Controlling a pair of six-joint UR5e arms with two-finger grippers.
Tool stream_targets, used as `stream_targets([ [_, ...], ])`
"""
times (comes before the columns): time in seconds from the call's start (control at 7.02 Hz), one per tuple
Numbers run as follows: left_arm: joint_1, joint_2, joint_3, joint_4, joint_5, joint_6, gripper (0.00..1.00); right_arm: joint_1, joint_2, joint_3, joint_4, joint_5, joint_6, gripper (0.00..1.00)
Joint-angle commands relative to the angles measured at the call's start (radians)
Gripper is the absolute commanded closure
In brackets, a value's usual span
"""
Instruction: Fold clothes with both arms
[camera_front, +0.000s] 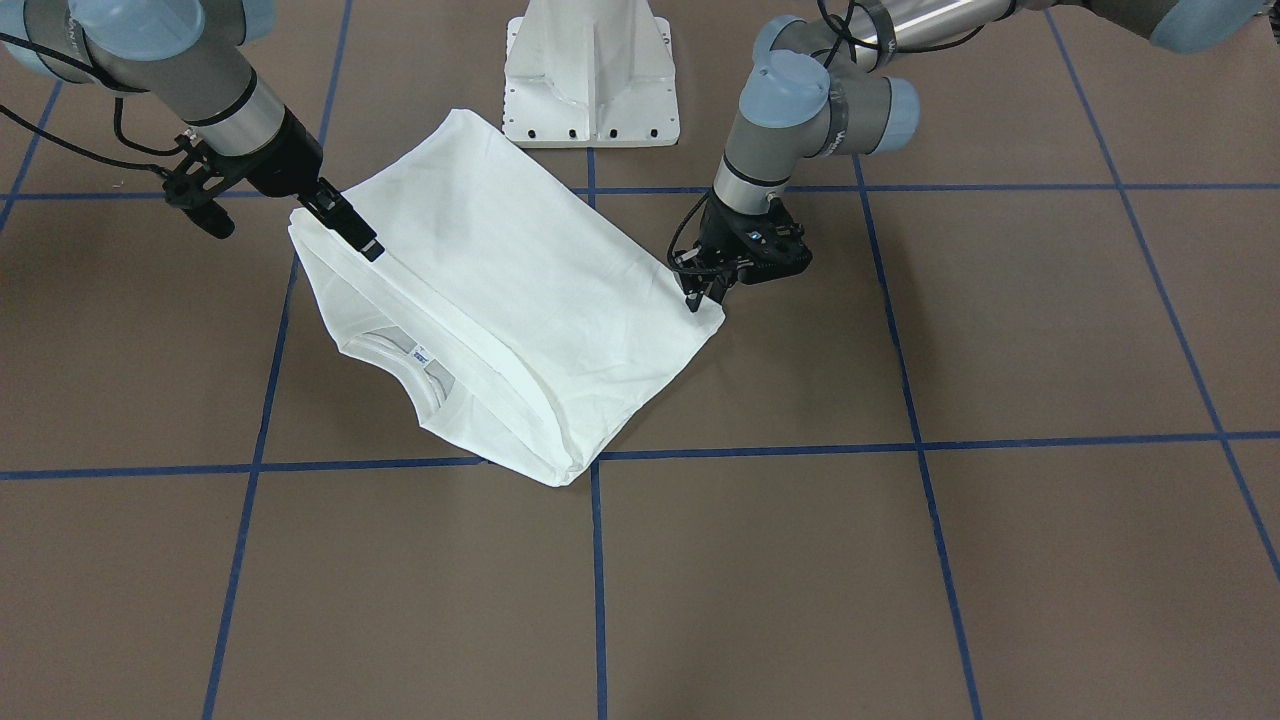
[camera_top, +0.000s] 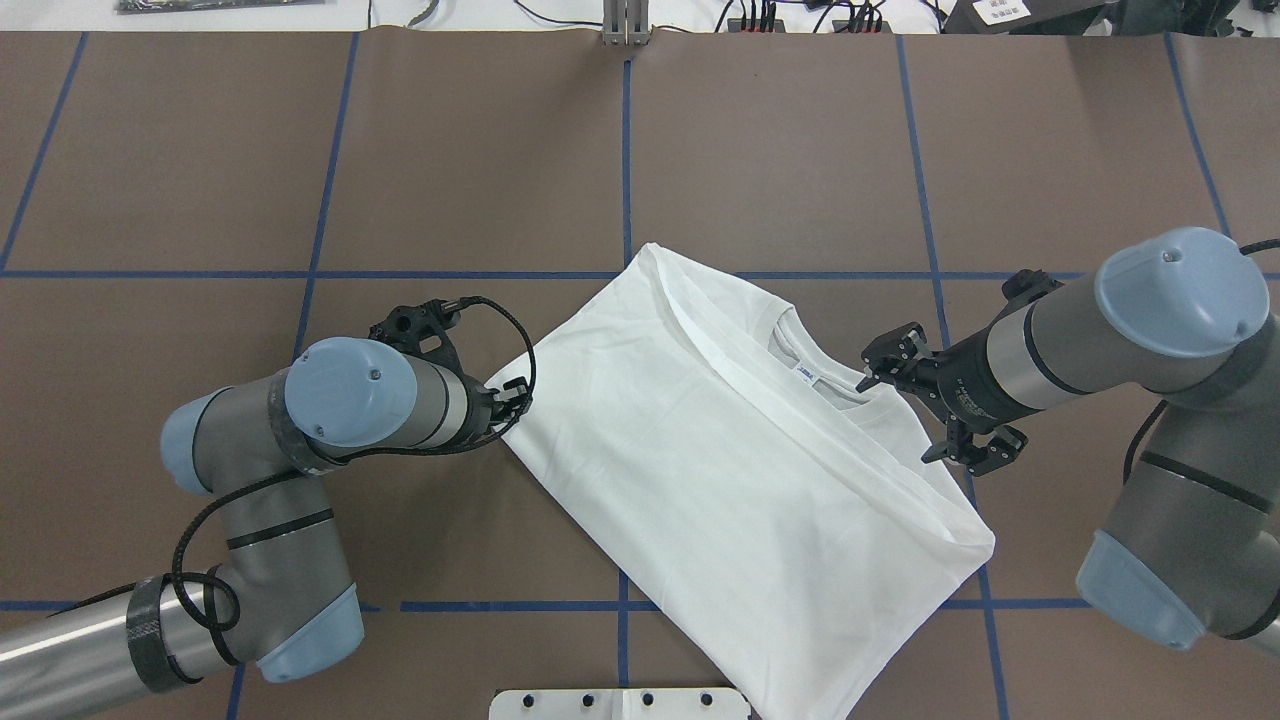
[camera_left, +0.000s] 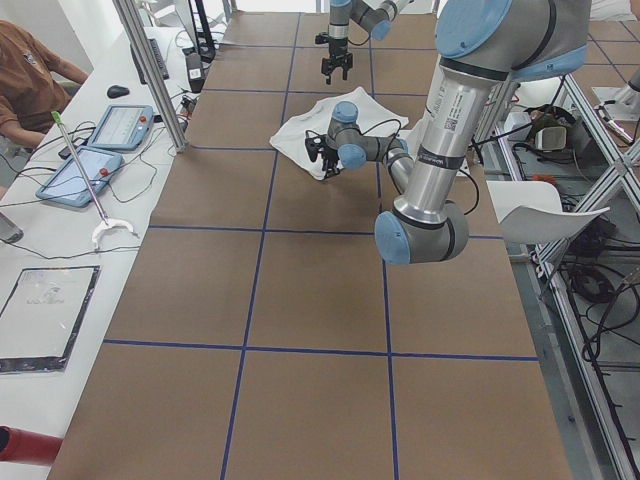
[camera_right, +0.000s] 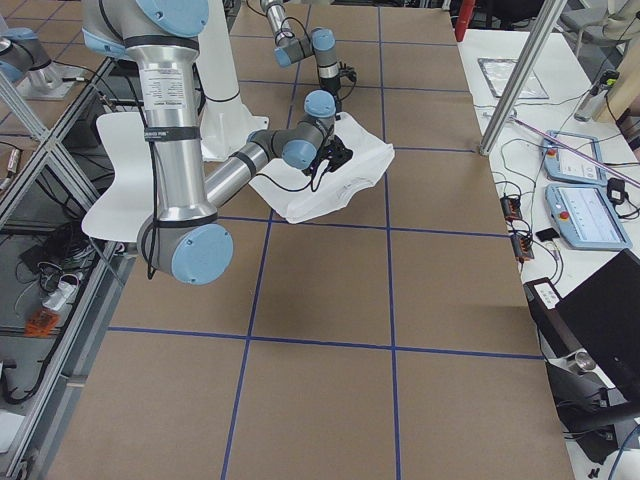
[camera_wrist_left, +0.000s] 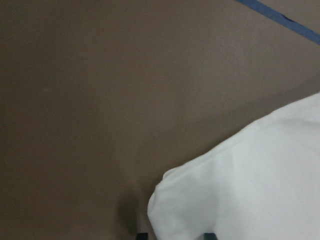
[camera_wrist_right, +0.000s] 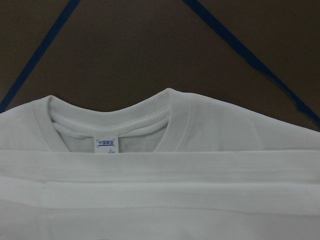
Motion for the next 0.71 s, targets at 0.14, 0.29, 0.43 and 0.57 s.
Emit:
stream_targets([
  [0.14, -0.104, -0.009, 0.019, -0.014, 0.010, 0.143, 1.00, 0.002, -0.004, -0.001, 0.000, -0.003, 0.000, 0.00],
  [0.29, -0.178, -0.042, 0.074, -0.023, 0.010, 0.215, 1.00, 0.002, -0.001, -0.001, 0.000, -0.005, 0.001, 0.00],
  [0.43, -0.247, -0.107, 0.202, -0.093, 0.010, 0.261, 1.00, 0.002, 0.002, 0.003, 0.002, -0.005, 0.000, 0.00],
  [0.57, -0.305, -0.188, 0.374, -0.209, 0.008, 0.281, 1.00, 0.005, 0.010, 0.005, 0.002, -0.015, 0.000, 0.00],
])
